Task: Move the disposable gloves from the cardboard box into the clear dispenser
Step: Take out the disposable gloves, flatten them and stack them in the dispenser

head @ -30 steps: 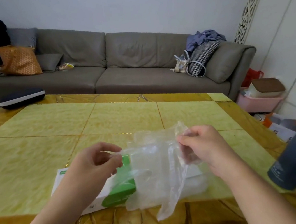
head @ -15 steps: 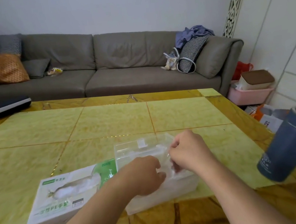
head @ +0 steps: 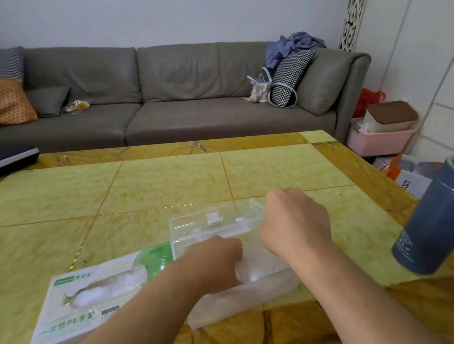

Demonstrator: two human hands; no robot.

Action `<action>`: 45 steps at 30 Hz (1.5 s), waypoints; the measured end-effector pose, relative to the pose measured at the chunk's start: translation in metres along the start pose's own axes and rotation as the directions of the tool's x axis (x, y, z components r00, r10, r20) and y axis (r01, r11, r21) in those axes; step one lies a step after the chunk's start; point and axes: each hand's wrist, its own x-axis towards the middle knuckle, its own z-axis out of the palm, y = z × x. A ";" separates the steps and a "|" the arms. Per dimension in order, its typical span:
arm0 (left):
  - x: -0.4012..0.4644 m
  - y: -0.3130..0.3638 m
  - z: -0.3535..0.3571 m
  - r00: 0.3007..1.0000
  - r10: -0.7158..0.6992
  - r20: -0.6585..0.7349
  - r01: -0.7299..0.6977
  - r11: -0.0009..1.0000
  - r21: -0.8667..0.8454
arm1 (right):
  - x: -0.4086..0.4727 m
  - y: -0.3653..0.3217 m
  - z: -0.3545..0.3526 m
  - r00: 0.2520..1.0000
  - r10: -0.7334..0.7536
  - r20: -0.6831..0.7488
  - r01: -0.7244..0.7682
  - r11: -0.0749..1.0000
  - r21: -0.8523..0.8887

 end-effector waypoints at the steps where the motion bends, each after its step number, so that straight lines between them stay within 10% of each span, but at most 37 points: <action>1: -0.001 0.002 0.000 1.000 0.008 -0.007 -0.007 1.000 0.022 | -0.002 -0.003 0.001 0.999 -0.036 -0.037 0.038 0.997 0.064; 5: -0.008 0.007 0.000 0.998 0.023 -0.052 -0.021 0.999 0.026 | -0.002 -0.018 0.014 0.978 -0.077 0.193 -0.022 0.886 0.463; 9: -0.009 0.004 -0.006 1.000 0.010 -0.002 -0.010 0.999 -0.045 | 0.004 -0.011 0.031 0.872 -0.068 0.485 -0.074 0.961 0.266; 17: -0.020 0.014 -0.010 0.992 0.012 -0.123 -0.009 1.000 0.020 | 0.006 -0.015 0.040 0.801 0.008 0.598 -0.028 0.999 0.023; 27: -0.013 0.015 -0.014 0.962 -0.150 0.230 0.176 0.980 -0.096 | 0.003 -0.022 0.034 0.753 0.130 0.645 -0.107 0.991 -0.074; 34: -0.025 0.017 -0.020 0.983 -0.106 0.147 0.117 0.991 -0.068 | 0.000 -0.024 0.038 0.821 0.103 0.561 -0.075 0.994 -0.074; 38: -0.051 -0.001 -0.016 0.984 -0.039 -0.174 -0.014 0.957 -0.289 | -0.012 -0.028 0.028 0.938 0.001 0.346 0.014 0.999 -0.040; 45: -0.113 -0.081 -0.002 0.720 -0.397 -0.569 0.095 0.869 -0.486 | -0.033 -0.053 0.010 0.988 -0.148 -0.039 0.153 0.975 0.160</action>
